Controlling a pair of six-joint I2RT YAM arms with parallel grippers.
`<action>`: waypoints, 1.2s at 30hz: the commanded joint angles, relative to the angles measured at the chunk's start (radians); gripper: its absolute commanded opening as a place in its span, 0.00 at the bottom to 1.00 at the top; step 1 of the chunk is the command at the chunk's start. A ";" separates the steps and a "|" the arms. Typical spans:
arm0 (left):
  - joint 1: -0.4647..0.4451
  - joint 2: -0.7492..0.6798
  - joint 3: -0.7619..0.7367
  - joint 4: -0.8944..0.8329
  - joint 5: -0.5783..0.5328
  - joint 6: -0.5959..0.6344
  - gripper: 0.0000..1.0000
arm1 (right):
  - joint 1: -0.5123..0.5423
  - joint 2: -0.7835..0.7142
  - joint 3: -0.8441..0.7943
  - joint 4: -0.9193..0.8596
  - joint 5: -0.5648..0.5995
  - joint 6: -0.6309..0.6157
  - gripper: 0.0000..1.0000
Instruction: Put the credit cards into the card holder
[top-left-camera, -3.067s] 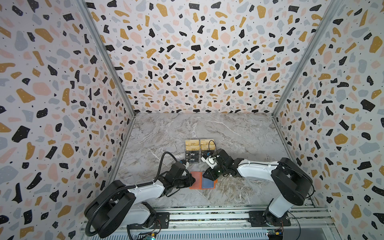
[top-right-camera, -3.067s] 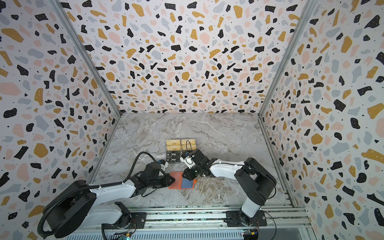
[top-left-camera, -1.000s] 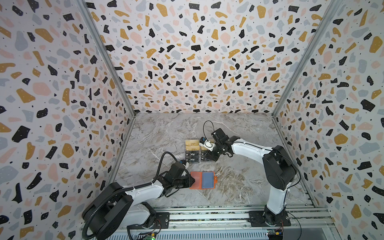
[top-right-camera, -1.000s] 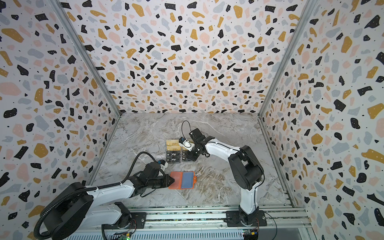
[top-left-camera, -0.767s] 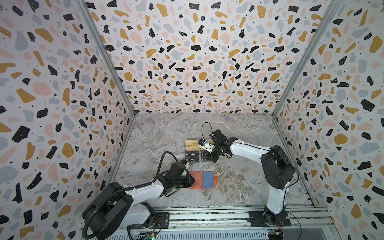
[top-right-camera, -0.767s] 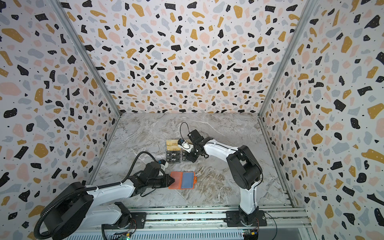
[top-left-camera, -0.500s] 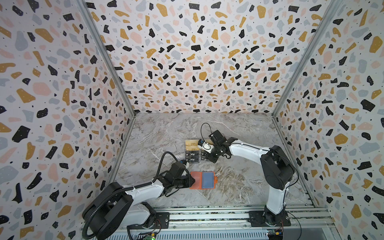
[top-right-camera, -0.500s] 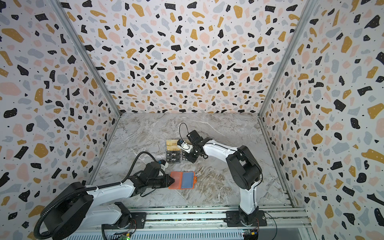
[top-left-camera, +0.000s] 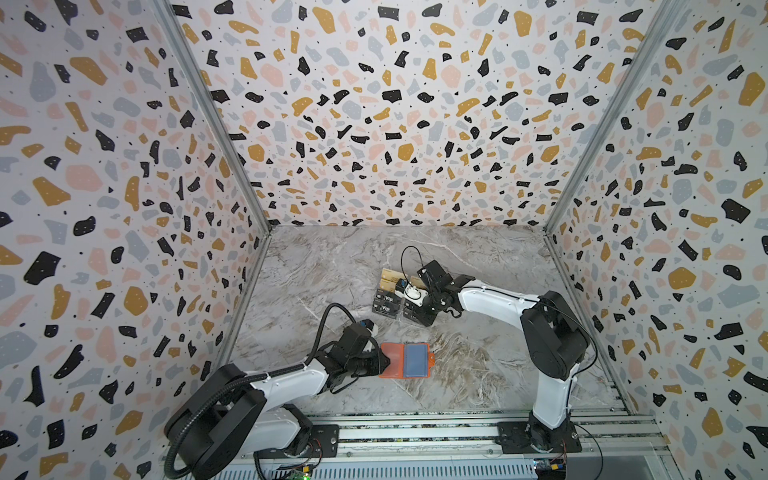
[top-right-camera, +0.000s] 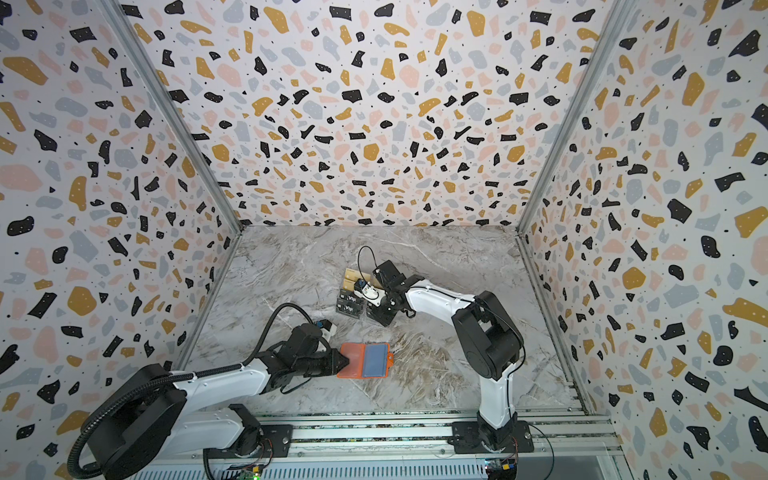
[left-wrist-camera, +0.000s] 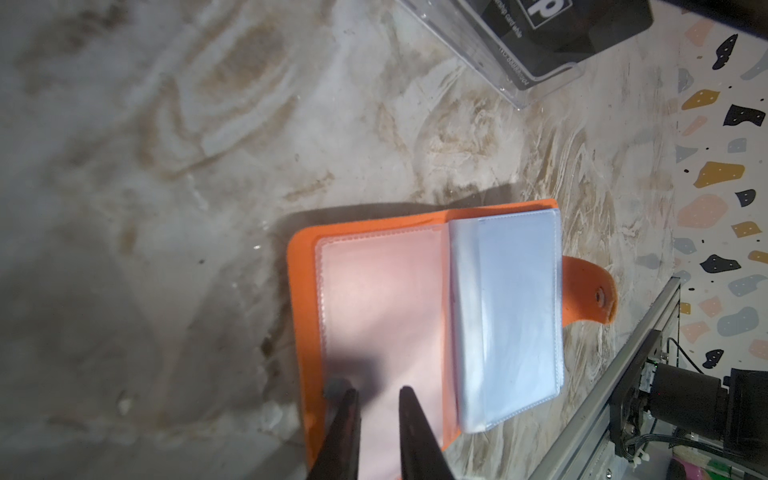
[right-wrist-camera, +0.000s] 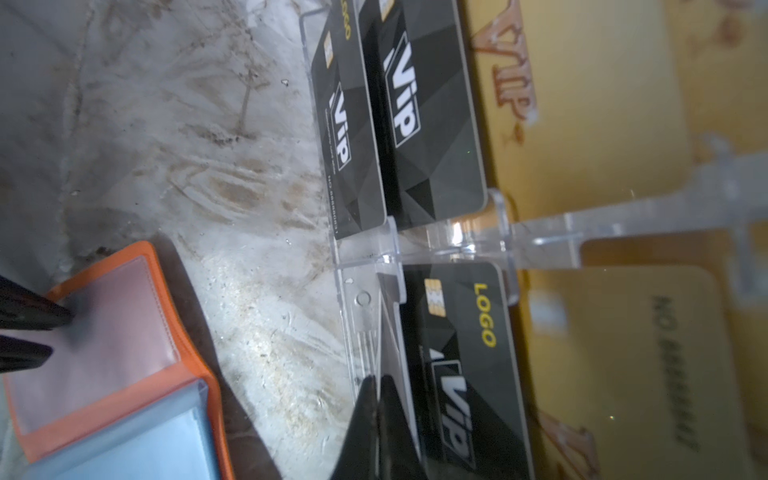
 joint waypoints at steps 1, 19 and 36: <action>-0.003 0.000 0.011 -0.030 -0.006 0.010 0.21 | 0.010 -0.064 0.026 -0.010 0.013 -0.018 0.00; -0.009 -0.003 0.004 -0.034 -0.043 -0.013 0.21 | 0.003 -0.327 -0.131 0.211 -0.241 0.373 0.00; -0.013 -0.018 0.000 -0.048 -0.045 -0.002 0.21 | 0.098 -0.463 -0.675 0.707 -0.218 1.240 0.00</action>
